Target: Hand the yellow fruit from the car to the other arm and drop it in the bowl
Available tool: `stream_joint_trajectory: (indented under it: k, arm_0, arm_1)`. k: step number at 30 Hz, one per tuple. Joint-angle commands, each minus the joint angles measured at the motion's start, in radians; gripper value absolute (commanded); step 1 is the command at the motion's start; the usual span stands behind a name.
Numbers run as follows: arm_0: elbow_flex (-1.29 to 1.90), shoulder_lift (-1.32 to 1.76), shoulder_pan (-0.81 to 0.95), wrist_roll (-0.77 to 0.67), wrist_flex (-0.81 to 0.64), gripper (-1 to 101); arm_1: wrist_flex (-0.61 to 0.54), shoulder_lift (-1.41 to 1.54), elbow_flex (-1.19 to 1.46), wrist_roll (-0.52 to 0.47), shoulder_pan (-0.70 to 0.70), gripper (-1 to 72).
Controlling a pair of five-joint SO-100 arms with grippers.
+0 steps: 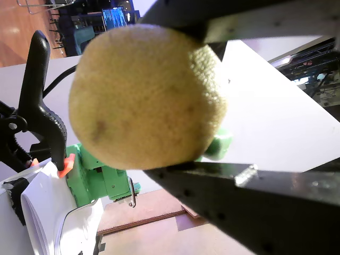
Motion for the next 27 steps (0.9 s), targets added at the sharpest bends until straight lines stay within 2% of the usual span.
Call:
stream_joint_trajectory:
  k: [1, 24, 25, 27]
  arm_0:
    - [-0.018, 0.005, 0.005, -0.011, -0.032, 0]
    - [-0.018, 0.002, 0.005, -0.011, -0.031, 1]
    - [-0.018, 0.002, 0.005, -0.011, -0.031, 7]
    - [-0.018, 0.002, 0.005, -0.011, -0.029, 35]
  arm_1:
    - [0.006, 0.011, -0.018, -0.021, 0.038, 0.0]
    - [-0.021, 0.000, -0.008, -0.046, 0.089, -0.1]
    - [-0.021, 0.000, -0.006, -0.046, 0.089, -0.1]
    - [-0.021, 0.000, -0.006, -0.046, 0.089, -0.1]
